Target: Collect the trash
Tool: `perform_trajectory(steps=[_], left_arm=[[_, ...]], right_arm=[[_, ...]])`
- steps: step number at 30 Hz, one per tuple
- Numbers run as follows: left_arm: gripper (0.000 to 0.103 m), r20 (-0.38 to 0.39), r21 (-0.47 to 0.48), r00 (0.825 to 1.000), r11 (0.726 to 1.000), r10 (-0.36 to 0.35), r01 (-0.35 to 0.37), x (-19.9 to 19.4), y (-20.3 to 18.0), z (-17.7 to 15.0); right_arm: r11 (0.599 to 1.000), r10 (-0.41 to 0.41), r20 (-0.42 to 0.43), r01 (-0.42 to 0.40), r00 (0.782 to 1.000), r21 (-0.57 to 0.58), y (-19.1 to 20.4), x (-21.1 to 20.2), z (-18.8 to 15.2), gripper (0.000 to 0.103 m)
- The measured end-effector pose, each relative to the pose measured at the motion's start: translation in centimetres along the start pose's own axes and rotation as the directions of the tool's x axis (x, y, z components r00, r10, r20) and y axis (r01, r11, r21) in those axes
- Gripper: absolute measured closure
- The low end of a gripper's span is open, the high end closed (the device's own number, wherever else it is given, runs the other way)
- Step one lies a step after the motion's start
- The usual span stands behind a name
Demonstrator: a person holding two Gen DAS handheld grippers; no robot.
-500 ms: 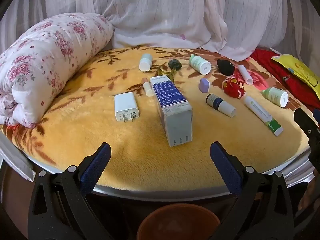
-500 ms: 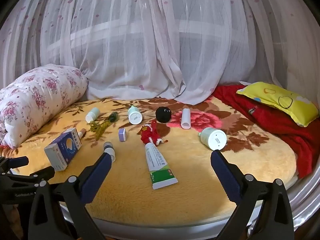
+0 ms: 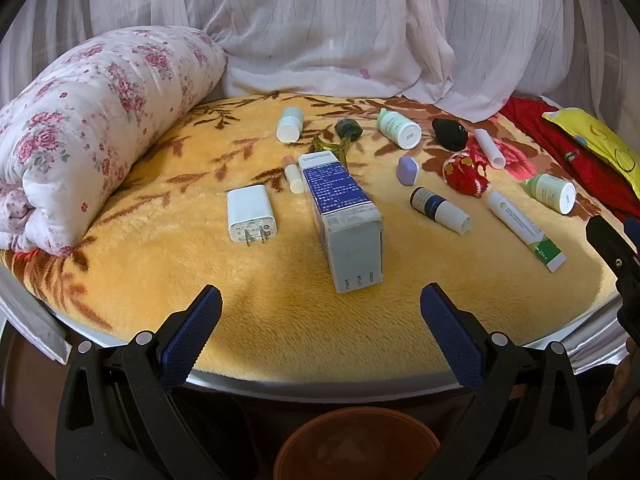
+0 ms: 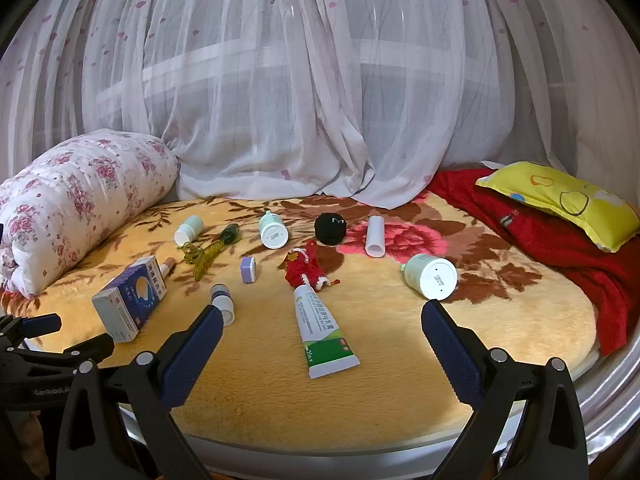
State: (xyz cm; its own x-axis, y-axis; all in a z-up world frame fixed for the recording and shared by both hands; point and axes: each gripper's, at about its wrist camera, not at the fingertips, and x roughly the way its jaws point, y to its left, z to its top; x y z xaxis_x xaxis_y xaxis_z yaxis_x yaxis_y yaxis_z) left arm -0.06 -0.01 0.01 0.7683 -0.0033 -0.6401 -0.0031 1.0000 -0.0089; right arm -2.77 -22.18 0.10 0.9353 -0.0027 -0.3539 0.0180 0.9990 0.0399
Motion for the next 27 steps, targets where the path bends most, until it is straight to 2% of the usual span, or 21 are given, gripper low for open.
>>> perform_trajectory(steps=[27], left_arm=[[0.006, -0.004, 0.002, 1.0, 1.0, -0.003, 0.003, 0.27, -0.94, -0.17]], right_arm=[[1.0, 0.001, 0.004, -0.001, 1.0, 0.005, -0.41, 0.07, -0.08, 0.005]])
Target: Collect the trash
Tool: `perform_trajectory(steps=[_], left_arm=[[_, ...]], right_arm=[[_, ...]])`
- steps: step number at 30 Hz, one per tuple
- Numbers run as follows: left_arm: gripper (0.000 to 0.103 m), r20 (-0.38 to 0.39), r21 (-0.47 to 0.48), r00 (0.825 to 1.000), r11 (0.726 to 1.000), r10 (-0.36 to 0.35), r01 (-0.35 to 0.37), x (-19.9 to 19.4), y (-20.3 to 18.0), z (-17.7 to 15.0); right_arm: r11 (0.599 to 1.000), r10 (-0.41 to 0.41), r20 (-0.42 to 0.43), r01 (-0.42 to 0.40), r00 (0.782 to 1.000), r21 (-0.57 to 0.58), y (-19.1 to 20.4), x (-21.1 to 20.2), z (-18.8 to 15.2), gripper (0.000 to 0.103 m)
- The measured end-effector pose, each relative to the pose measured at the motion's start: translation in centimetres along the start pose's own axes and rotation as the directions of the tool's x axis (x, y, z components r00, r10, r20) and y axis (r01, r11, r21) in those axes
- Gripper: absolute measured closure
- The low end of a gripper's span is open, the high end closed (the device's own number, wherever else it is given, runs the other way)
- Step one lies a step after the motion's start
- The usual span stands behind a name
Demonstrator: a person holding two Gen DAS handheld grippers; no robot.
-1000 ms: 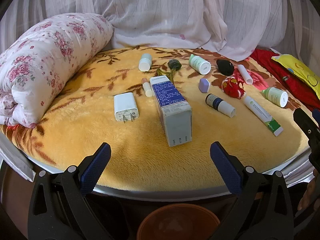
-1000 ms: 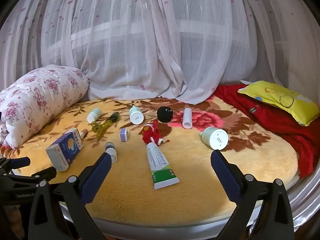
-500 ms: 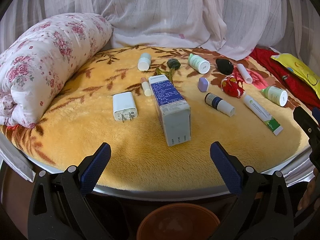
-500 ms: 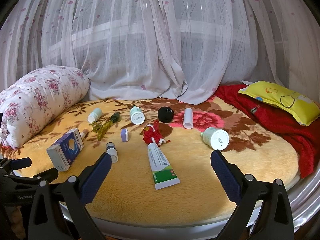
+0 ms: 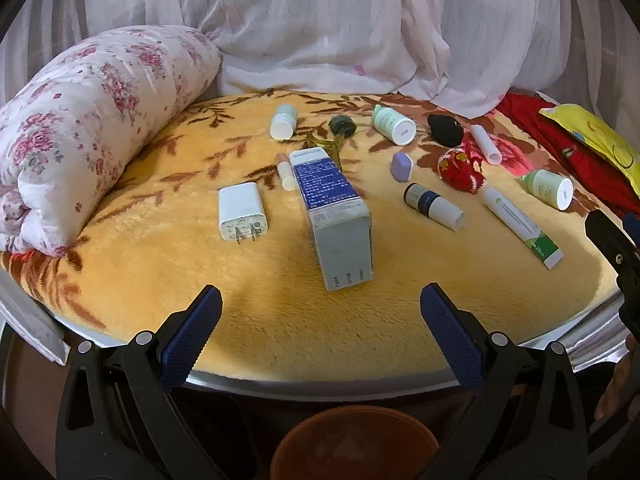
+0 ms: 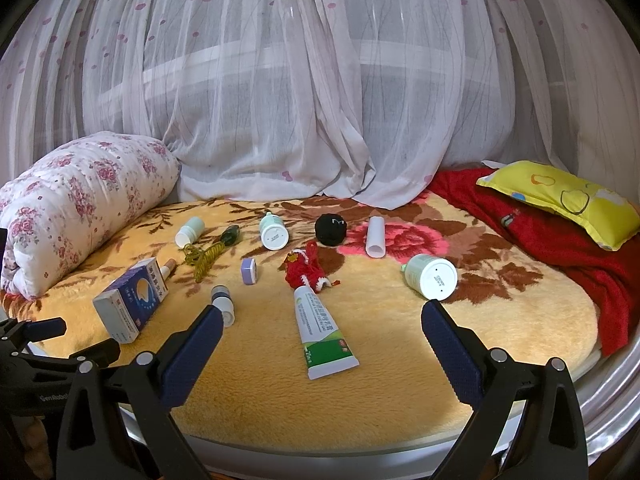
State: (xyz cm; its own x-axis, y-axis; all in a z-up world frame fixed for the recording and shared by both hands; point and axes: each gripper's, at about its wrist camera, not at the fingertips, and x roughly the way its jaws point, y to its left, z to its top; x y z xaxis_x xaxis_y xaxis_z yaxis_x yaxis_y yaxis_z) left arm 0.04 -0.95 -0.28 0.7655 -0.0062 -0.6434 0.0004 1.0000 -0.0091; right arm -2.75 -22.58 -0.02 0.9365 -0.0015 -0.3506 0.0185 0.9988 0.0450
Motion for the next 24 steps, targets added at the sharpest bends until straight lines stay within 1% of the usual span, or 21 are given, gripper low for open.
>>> perform_trajectory(steps=[3, 7, 10, 11, 13, 15, 16, 17, 19, 23, 24], left_arm=[[0.006, -0.003, 0.002, 1.0, 1.0, -0.003, 0.003, 0.0, -0.8, -0.3], [0.006, -0.029, 0.001, 0.999, 1.0, -0.021, 0.021, 0.5, -1.1, -0.4], [0.006, -0.013, -0.005, 0.999, 0.999, -0.033, 0.032, 0.8, -1.1, -0.4], [0.006, 0.028, 0.011, 0.999, 1.0, -0.019, 0.019, 0.9, -1.3, -0.2], [0.006, 0.067, 0.001, 0.997, 1.0, -0.024, 0.024, 1.4, -1.2, 0.2], [0.006, 0.131, -0.004, 0.991, 1.0, -0.015, 0.016, 1.7, -1.4, 0.9], [0.006, 0.127, -0.016, 0.992, 1.0, -0.02, 0.023, 2.2, -1.4, 1.3], [0.006, 0.152, -0.003, 0.988, 1.0, -0.005, 0.005, 2.5, -1.6, 1.7], [0.006, 0.082, -0.015, 0.997, 1.0, 0.001, 0.0, 3.6, -1.6, 1.9], [0.007, 0.068, -0.033, 0.997, 0.999, 0.019, -0.016, 5.0, -2.0, 2.5], [0.009, 0.066, -0.034, 0.997, 0.999, 0.026, -0.023, 5.3, -2.0, 2.5]], right_arm=[[1.0, -0.001, 0.001, 0.001, 1.0, 0.001, 0.3, -0.2, 0.1, 0.005], [1.0, -0.002, 0.002, 0.002, 1.0, 0.001, 0.3, -0.1, 0.1, 0.005], [1.0, -0.006, 0.003, 0.006, 1.0, 0.003, 0.6, -0.1, 0.2, 0.005], [1.0, -0.008, 0.004, 0.008, 1.0, 0.004, 0.4, -0.1, 0.2, 0.005], [1.0, -0.011, 0.005, 0.011, 1.0, 0.006, 0.4, 0.0, 0.1, 0.005], [1.0, -0.008, 0.003, 0.008, 1.0, 0.012, 0.1, 0.2, 0.0, 0.005], [1.0, -0.005, 0.003, 0.005, 1.0, 0.016, -0.3, 0.3, -0.1, 0.005], [1.0, -0.009, 0.005, 0.009, 1.0, 0.014, -0.3, 0.2, -0.2, 0.005], [1.0, -0.014, 0.007, 0.014, 1.0, 0.012, -0.3, 0.3, -0.2, 0.005], [1.0, -0.015, 0.004, 0.015, 1.0, 0.025, -1.1, 0.7, -0.6, 0.005], [0.999, -0.012, 0.001, 0.012, 1.0, 0.03, -1.2, 0.9, -0.6, 0.005]])
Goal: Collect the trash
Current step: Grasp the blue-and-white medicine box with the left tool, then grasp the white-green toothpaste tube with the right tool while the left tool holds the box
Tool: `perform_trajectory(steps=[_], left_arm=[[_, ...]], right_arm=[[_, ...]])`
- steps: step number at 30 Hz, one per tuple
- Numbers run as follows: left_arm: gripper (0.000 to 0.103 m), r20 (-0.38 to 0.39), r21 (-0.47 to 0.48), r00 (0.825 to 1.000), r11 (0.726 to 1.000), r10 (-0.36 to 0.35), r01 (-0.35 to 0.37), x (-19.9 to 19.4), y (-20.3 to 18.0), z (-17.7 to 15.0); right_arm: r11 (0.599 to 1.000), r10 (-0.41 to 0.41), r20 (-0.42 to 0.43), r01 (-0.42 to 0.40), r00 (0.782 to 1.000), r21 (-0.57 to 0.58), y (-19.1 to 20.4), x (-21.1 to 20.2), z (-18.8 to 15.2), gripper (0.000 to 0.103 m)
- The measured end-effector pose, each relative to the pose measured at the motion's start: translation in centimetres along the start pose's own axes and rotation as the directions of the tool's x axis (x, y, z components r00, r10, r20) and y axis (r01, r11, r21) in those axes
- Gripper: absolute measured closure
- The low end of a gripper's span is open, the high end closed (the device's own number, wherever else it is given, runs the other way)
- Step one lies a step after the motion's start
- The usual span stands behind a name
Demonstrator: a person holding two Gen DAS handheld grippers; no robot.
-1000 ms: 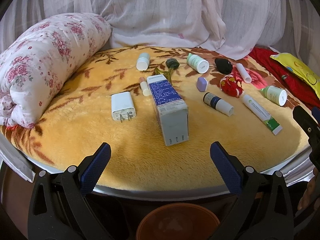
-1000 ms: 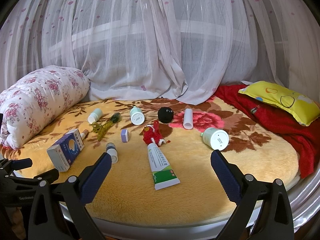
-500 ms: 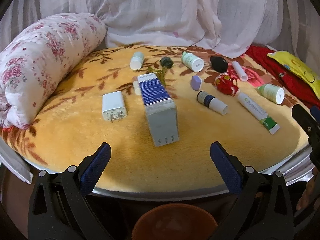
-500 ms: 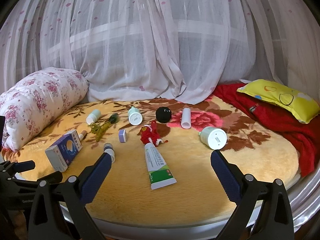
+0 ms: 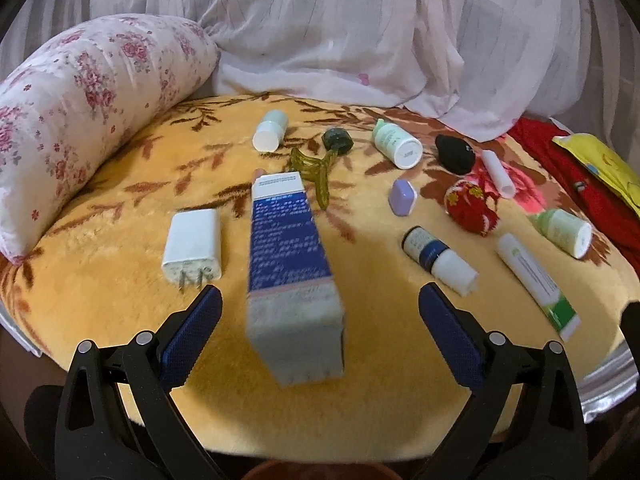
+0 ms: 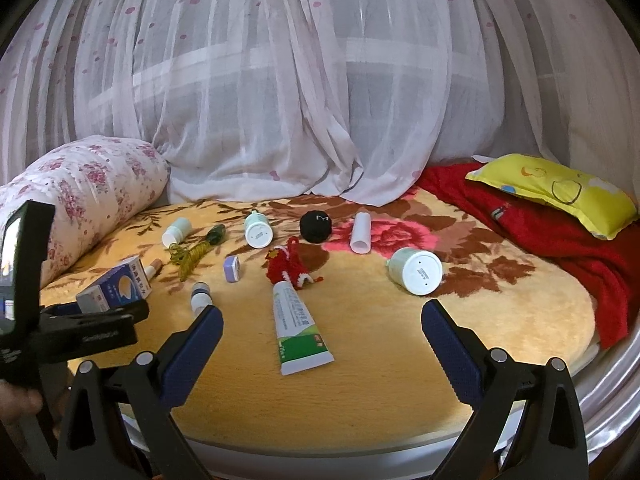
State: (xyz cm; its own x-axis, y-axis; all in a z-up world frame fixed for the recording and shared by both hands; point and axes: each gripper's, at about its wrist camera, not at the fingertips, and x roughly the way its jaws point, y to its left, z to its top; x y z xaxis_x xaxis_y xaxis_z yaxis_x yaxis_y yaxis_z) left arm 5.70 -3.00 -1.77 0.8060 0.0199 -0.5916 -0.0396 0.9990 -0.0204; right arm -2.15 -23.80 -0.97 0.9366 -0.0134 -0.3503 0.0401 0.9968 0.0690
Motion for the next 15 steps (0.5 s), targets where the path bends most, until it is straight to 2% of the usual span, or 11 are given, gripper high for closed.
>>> perform_trajectory(steps=[1, 2, 3, 5, 6, 11, 15], left_arm=[[0.01, -0.001, 0.001, 1.0, 1.0, 0.005, -0.005, 0.3, -0.1, 0.0], [0.029, -0.003, 0.003, 1.0, 1.0, 0.006, -0.006, 0.7, -0.2, 0.0], [0.052, -0.018, -0.001, 1.0, 1.0, -0.019, 0.019, 1.1, -0.2, -0.1], [0.073, -0.053, -0.062, 0.992, 0.992, -0.116, 0.112, 2.0, 0.2, -0.1], [0.073, -0.041, -0.085, 0.99, 0.988, -0.136, 0.132, 2.0, 0.8, -0.2], [0.073, -0.034, -0.027, 0.992, 0.992, -0.125, 0.124, 1.5, 1.3, -0.7], [0.074, -0.025, -0.034, 0.988, 0.987, -0.156, 0.155, 0.3, 1.7, -0.7]], right_arm=[[1.0, 0.003, -0.003, -0.003, 1.0, 0.004, -0.1, 0.2, -0.1, 0.005], [1.0, 0.005, -0.004, -0.005, 1.0, 0.008, -0.3, 0.3, -0.2, 0.005], [1.0, 0.006, -0.004, -0.006, 1.0, 0.009, -0.4, 0.4, -0.3, 0.005], [1.0, 0.005, -0.005, -0.005, 1.0, 0.007, -0.5, 0.6, -0.5, 0.005], [1.0, 0.004, -0.006, -0.004, 1.0, 0.004, -0.4, 0.7, -0.6, 0.005], [0.999, -0.008, -0.026, 0.007, 1.0, -0.035, 0.2, 1.6, -0.8, 0.005], [0.996, -0.014, -0.054, 0.01, 0.998, -0.084, 1.1, 3.1, -0.7, 0.005]])
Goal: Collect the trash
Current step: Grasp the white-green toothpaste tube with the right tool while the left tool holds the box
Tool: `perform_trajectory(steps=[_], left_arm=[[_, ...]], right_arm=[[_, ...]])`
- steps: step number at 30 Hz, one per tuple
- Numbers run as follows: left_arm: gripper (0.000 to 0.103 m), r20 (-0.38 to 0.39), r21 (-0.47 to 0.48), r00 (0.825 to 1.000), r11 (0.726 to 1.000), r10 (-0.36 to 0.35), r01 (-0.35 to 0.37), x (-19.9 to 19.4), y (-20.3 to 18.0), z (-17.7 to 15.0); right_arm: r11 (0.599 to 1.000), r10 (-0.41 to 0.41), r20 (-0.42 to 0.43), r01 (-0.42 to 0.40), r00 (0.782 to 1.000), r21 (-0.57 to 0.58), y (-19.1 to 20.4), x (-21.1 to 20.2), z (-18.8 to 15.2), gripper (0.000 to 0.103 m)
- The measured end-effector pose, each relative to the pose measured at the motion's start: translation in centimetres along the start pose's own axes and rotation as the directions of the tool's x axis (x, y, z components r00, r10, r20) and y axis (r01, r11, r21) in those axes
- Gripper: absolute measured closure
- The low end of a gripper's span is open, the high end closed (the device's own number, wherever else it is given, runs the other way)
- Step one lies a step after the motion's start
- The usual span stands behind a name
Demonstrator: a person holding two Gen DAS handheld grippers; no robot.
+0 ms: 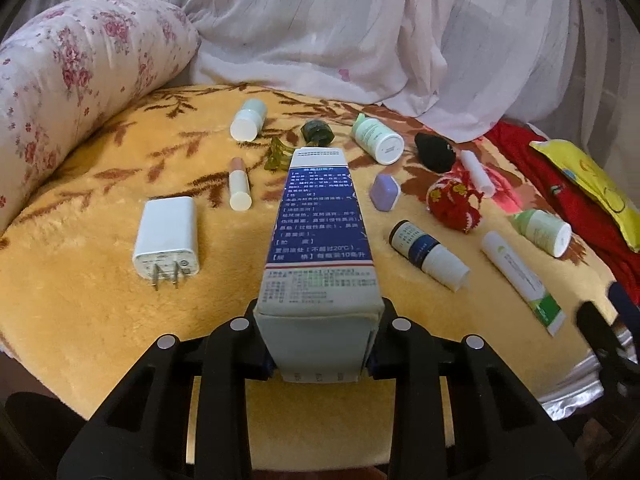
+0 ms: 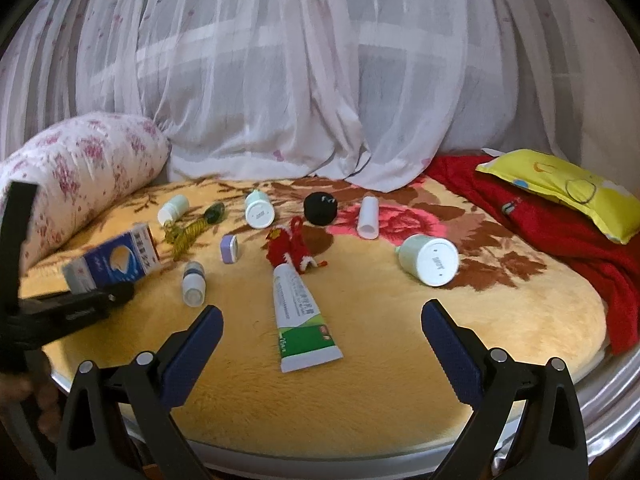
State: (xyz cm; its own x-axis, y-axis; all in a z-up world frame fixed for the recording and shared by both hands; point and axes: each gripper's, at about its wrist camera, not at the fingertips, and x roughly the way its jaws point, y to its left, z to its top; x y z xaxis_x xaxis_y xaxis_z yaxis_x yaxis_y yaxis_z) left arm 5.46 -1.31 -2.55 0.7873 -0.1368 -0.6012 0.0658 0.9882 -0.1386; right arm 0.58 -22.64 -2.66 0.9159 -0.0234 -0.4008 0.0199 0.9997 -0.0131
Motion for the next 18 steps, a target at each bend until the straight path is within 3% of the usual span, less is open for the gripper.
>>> perform_trajectory(steps=[12, 13, 15, 16, 18], left_arm=[[0.074, 0.024, 0.013, 0.999, 1.0, -0.022, 0.022, -3.1, 1.3, -0.3], [0.073, 0.024, 0.013, 0.999, 1.0, -0.022, 0.022, -3.1, 1.4, -0.4], [0.073, 0.019, 0.015, 0.999, 1.0, -0.026, 0.026, -3.2, 1.4, -0.5], [0.073, 0.017, 0.014, 0.999, 1.0, -0.027, 0.026, -3.2, 1.4, -0.6], [0.073, 0.01, 0.019, 0.999, 0.999, -0.035, 0.035, -3.4, 1.2, -0.8]], right_arm=[[0.994, -0.046, -0.1, 0.035, 0.994, -0.105, 2.0, 6.3, 0.5, 0.008], [0.993, -0.041, -0.116, 0.027, 0.992, -0.116, 2.2, 6.8, 0.3, 0.013], [0.991, 0.003, -0.156, -0.024, 0.988, -0.134, 2.5, 7.6, 0.1, 0.04], [0.99, 0.019, -0.173, -0.043, 0.985, -0.137, 2.7, 7.7, 0.1, 0.066], [0.986, 0.002, -0.159, -0.028, 0.987, -0.165, 3.3, 7.2, 0.1, 0.07]])
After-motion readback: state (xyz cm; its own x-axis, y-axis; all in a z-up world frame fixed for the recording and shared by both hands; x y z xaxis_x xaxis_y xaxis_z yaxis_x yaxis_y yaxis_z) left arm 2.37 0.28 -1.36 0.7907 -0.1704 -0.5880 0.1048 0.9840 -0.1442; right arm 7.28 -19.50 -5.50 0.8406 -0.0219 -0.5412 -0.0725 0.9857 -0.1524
